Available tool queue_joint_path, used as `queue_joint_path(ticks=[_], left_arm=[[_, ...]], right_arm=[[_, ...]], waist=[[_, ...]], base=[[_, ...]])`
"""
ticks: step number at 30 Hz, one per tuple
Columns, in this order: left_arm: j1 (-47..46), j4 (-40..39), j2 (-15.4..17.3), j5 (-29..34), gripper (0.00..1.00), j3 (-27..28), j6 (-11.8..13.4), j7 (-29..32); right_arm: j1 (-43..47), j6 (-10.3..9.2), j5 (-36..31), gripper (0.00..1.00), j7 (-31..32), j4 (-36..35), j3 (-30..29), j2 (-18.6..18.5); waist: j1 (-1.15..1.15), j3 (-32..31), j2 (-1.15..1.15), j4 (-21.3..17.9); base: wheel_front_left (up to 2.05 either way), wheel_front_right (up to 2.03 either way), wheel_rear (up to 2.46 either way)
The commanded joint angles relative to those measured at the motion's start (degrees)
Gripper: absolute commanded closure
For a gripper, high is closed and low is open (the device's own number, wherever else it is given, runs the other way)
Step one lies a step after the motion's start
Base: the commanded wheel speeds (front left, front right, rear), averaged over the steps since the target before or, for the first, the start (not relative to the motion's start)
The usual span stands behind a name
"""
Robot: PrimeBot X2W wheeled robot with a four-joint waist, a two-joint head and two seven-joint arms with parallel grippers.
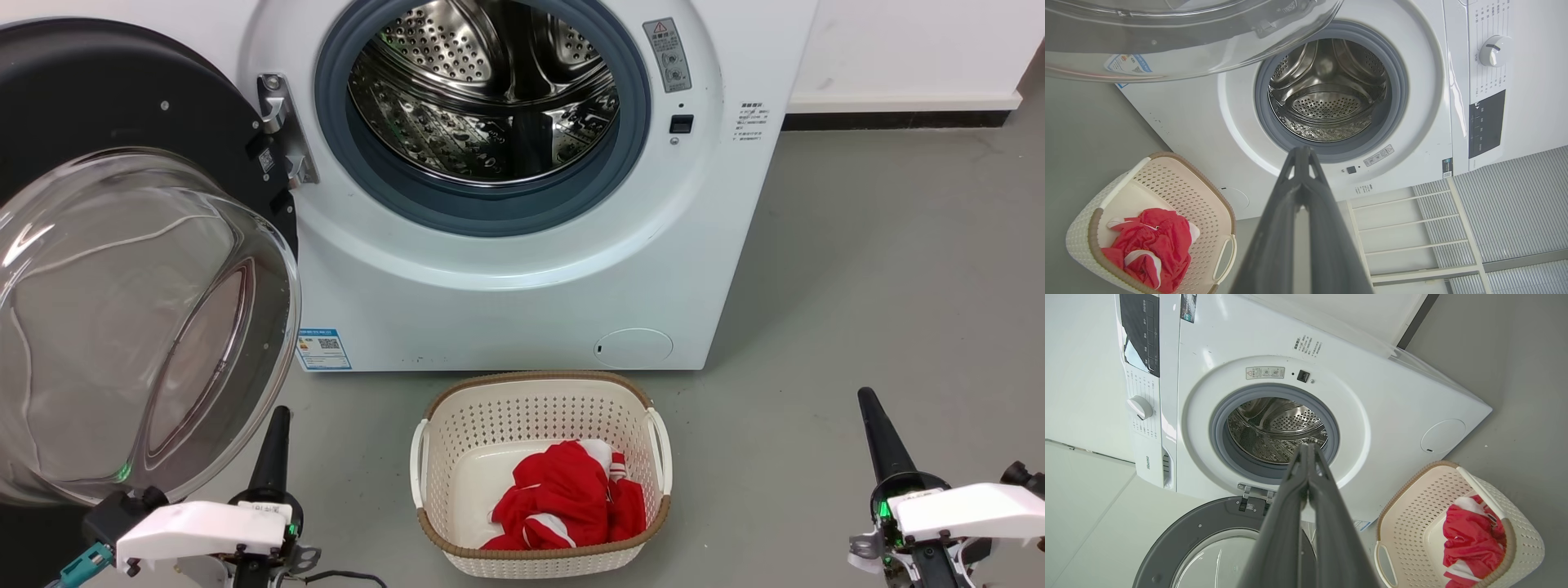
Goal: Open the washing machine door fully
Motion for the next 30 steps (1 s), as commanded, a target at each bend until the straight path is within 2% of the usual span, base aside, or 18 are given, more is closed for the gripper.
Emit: queue_joint_path(ticks=[1, 30], left_arm=[[-1.29, -0.17, 0.06, -1.18, 1.0, 0.15, -0.25, 0.28], [-2.71, 1.11, -0.06, -15.97, 1.0, 0.63, -0.53, 3.98]], right_arm=[[-1.17, -0.01, 1.47, 1.0, 0.39, -0.17, -0.16, -0.23], [-2.9, -0.01, 16.09, 1.0, 3.68, 1.15, -1.28, -0.09]], waist=[[0.0, 0.02, 0.0, 0.01], [0.0, 0.58, 0.0, 0.12]], base=[[0.0, 0.0, 0.0], [0.0, 0.0, 0.0]])
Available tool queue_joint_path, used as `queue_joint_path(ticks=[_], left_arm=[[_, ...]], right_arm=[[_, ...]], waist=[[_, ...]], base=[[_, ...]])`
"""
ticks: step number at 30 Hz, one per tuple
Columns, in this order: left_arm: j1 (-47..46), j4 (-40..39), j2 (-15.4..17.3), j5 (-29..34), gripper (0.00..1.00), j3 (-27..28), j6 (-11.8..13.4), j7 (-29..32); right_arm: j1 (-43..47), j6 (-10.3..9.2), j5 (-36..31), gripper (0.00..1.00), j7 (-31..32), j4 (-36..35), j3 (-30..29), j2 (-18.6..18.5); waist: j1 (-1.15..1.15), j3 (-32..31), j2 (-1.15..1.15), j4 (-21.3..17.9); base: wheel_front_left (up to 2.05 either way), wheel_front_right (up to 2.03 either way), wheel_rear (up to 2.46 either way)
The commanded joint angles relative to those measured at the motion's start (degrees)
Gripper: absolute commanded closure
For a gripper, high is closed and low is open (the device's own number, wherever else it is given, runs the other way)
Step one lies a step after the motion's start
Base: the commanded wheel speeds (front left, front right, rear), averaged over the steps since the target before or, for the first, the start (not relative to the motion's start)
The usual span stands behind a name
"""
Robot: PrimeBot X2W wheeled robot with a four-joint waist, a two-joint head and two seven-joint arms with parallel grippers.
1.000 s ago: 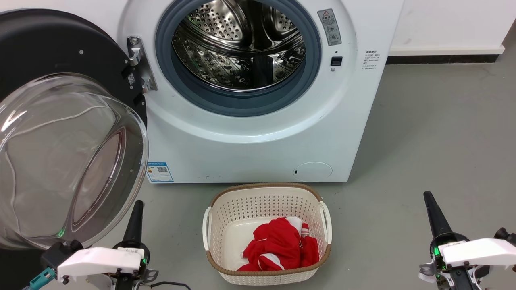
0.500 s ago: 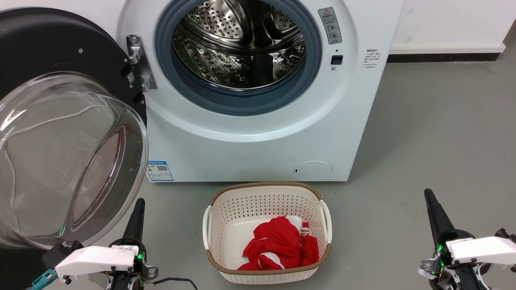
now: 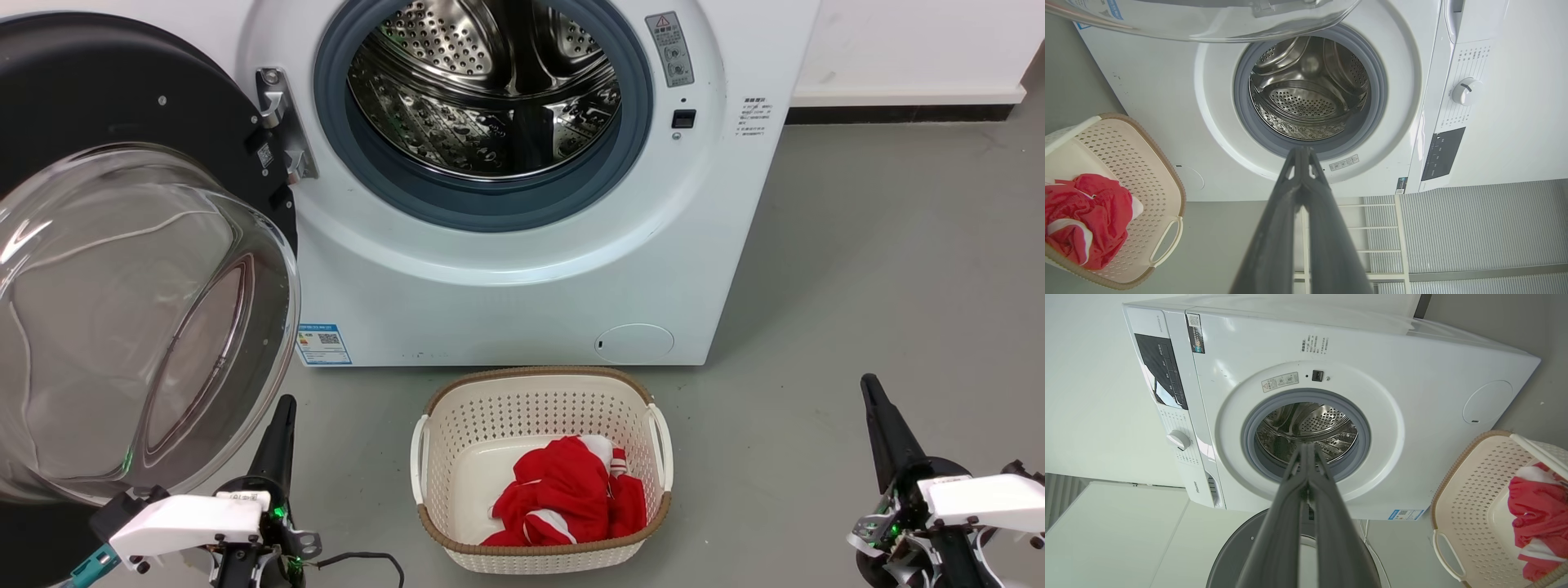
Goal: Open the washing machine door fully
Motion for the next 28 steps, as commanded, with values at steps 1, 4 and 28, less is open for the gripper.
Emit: queue_joint_path(ticks=[1, 4, 28], left_arm=[[-1.07, 0.13, -0.02, -1.2, 1.0, 0.26, -0.35, 0.39], [-1.19, 0.24, -0.04, -2.45, 1.0, 0.29, -0.32, 0.68], [-1.46, 0.63, -0.08, -7.33, 1.0, 0.42, -0.4, 1.92]], right_arm=[[-1.14, -0.01, 1.24, 1.0, 0.34, 0.13, -0.19, -0.09], [-1.28, -0.01, 2.52, 1.0, 0.58, 0.25, -0.28, -0.07], [-1.7, -0.02, 7.19, 1.0, 1.85, 0.65, -0.73, 0.08]], waist=[[0.0, 0.03, 0.0, 0.01], [0.0, 0.08, 0.0, 0.02], [0.0, 0.32, 0.0, 0.06]], base=[[0.0, 0.0, 0.0], [0.0, 0.0, 0.0], [0.0, 0.0, 0.0]])
